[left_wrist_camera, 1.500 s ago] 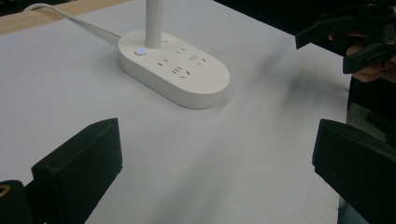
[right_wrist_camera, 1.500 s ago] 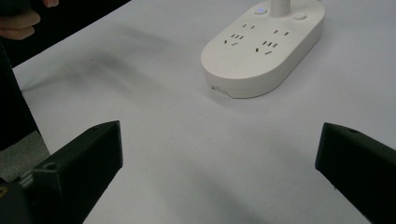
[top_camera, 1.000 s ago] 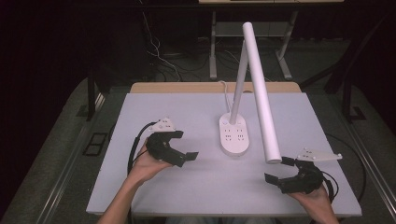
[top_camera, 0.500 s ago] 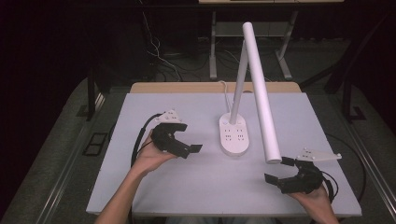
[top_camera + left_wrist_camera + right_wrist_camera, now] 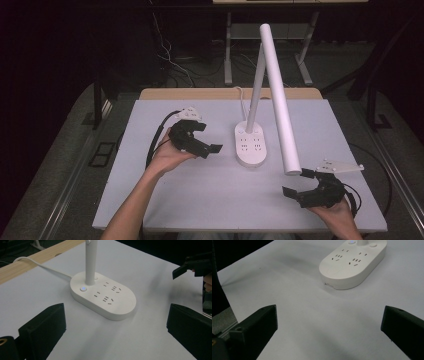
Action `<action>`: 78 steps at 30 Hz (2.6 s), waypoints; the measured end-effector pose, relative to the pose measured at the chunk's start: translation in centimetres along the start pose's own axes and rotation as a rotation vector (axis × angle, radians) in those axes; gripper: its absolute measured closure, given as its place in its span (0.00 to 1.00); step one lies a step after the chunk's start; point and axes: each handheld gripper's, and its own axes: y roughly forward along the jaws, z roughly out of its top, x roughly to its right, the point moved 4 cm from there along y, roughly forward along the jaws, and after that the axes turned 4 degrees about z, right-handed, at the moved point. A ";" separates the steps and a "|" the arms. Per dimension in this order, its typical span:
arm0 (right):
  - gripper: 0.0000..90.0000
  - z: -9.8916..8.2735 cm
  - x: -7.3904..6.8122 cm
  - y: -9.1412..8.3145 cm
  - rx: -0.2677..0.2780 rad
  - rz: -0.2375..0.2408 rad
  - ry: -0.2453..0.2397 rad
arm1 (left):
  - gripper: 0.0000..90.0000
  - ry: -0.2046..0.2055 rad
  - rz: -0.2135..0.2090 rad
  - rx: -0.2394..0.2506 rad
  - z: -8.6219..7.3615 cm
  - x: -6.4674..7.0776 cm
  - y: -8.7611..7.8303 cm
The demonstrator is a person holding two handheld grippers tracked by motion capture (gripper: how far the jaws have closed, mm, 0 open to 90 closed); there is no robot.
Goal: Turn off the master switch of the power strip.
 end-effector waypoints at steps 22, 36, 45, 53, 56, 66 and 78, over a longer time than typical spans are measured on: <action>0.00 0.0 0.1 -0.1 -0.001 -0.001 0.004 | 0.02 -0.015 0.002 -0.030 1.9 -2.0 2.4; 0.00 0.0 0.2 -0.1 -0.003 -0.001 0.004 | 0.03 -0.049 0.002 -0.034 2.7 -3.5 4.3; 0.00 0.0 0.1 0.0 -0.006 0.001 -0.008 | 0.05 -0.041 0.011 -0.059 3.5 -3.8 6.0; 0.00 0.0 0.1 0.0 -0.011 0.000 -0.012 | 0.08 -0.045 0.016 -0.056 3.7 -4.0 7.7; 0.00 -0.1 0.1 0.0 -0.013 0.000 -0.009 | 0.08 -0.059 0.011 -0.054 3.7 -4.0 8.3; 0.00 -0.1 0.1 0.1 -0.013 0.000 -0.016 | 0.11 -0.098 0.005 -0.050 3.2 -4.6 9.9; 0.00 -0.1 0.1 0.1 -0.015 0.000 -0.019 | 0.15 -0.146 -0.007 -0.057 2.4 -5.1 11.9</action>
